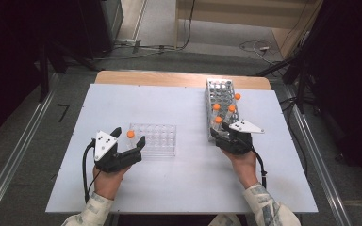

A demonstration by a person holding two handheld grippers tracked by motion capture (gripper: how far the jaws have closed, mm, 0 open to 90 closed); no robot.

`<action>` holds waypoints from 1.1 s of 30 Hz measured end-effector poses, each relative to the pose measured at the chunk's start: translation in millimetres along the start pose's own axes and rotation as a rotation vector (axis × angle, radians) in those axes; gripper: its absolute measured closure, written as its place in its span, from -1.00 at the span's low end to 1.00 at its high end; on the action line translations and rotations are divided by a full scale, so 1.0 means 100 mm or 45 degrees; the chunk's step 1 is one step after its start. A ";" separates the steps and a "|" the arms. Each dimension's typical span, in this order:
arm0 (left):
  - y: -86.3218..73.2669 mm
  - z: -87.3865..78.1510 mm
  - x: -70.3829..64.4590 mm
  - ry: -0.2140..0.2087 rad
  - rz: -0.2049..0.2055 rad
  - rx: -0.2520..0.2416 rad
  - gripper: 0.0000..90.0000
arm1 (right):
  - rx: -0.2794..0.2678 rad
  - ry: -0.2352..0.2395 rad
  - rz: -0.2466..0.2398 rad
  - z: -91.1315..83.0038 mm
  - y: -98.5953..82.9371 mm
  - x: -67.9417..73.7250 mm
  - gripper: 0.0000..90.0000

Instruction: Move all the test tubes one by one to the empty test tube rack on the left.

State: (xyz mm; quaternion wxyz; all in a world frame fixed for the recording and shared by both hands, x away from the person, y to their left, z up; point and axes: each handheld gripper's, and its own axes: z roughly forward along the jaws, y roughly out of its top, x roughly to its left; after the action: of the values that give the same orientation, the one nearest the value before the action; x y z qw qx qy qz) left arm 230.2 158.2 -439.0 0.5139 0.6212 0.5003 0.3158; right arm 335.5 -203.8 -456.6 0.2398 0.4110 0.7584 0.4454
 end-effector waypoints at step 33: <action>-0.03 0.03 -0.02 -0.012 0.004 0.019 -0.67 | -0.038 -0.004 -0.016 0.08 0.03 -0.06 0.58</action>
State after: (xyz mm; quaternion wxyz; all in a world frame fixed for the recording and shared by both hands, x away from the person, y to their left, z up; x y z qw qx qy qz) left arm 231.4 155.3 -442.3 0.5111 0.6274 0.4991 0.3099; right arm 345.4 -203.9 -457.7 0.2497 0.4033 0.7539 0.4546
